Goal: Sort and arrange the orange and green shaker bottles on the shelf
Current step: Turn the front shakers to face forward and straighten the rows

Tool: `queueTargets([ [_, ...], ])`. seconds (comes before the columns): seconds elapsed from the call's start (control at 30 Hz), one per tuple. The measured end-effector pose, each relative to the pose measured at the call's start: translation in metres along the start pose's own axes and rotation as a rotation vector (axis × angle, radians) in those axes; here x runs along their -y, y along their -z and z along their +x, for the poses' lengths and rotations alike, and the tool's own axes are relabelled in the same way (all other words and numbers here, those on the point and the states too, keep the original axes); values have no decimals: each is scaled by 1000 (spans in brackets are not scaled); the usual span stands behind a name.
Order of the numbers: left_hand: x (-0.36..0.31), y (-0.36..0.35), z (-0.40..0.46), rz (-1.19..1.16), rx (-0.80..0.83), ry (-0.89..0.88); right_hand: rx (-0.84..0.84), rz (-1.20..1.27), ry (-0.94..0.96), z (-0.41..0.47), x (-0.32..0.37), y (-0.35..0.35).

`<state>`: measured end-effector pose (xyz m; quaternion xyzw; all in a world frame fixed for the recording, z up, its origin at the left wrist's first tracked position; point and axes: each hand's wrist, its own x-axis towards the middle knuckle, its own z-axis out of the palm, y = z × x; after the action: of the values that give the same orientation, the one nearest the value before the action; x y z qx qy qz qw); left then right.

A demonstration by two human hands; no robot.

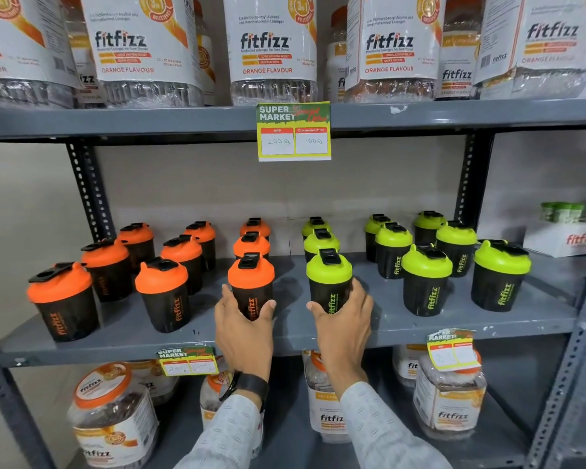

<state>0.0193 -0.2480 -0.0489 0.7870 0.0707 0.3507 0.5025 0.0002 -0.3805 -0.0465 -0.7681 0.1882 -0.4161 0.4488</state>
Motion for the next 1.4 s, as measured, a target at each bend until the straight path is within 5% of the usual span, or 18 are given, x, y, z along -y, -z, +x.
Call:
queueTargets([
  [0.67, 1, 7, -4, 21, -3, -3, 33, 1, 17, -4, -2, 7],
  [1.0, 66, 111, 33, -57, -241, -121, -125, 160, 253, -68, 25, -8],
  [1.2, 132, 198, 96, -31, -318, -27, 242, 200, 293, -134, 88, -86],
  [1.4, 147, 231, 155, 12, -90, 92, 471, 129, 146, -144, 133, -140],
])
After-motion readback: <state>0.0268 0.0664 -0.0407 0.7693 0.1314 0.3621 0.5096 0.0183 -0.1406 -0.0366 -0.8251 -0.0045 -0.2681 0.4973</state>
